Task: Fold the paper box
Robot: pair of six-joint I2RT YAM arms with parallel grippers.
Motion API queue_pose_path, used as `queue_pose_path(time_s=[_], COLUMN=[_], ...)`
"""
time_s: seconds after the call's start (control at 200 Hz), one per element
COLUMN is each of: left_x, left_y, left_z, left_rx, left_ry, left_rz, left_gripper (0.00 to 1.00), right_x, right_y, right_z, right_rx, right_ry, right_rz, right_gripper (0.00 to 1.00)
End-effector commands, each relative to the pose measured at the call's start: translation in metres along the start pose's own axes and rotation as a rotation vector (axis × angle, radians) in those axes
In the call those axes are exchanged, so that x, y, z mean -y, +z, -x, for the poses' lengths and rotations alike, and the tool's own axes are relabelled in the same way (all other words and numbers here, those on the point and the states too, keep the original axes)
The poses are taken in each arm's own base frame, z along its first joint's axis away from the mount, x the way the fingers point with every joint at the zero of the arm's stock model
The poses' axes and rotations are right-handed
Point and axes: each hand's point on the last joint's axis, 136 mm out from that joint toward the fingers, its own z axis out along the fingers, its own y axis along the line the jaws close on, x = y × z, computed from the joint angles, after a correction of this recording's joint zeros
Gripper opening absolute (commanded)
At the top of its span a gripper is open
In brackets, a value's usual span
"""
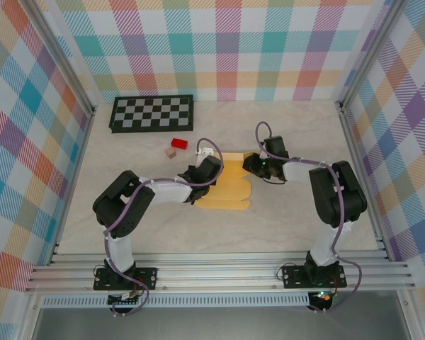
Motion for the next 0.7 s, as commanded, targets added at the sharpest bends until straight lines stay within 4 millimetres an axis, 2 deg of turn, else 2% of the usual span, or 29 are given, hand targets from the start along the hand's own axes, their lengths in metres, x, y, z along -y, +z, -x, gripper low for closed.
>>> queue_pose_path(time_s=[0.0, 0.085, 0.345, 0.42, 0.46, 0.6, 0.695], left_x=[-0.004, -0.004, -0.001, 0.000, 0.000, -0.001, -0.001], left_y=[0.003, 0.004, 0.002, 0.001, 0.001, 0.000, 0.000], left_z=[-0.025, -0.026, -0.025, -0.026, -0.027, -0.028, -0.028], left_rx=[-0.082, -0.085, -0.088, -0.091, -0.094, -0.095, -0.098], left_ry=[0.068, 0.061, 0.041, 0.033, 0.029, 0.022, 0.020], left_rz=[0.042, 0.039, 0.022, 0.015, 0.015, 0.020, 0.018], left_gripper=[0.00, 0.00, 0.00, 0.00, 0.00, 0.00, 0.00], right_x=[-0.034, -0.039, -0.035, -0.040, -0.045, -0.062, -0.059], right_y=[-0.018, -0.018, 0.002, 0.006, 0.007, 0.009, 0.011], right_z=[0.006, 0.003, -0.012, -0.016, -0.018, -0.025, -0.027], right_rx=[0.037, 0.020, -0.027, -0.039, -0.045, -0.053, -0.053], right_ry=[-0.024, -0.031, -0.041, -0.042, -0.045, -0.050, -0.027], right_rz=[0.098, 0.095, 0.054, 0.064, 0.074, 0.097, 0.087], right_gripper=[0.28, 0.28, 0.28, 0.28, 0.27, 0.13, 0.13])
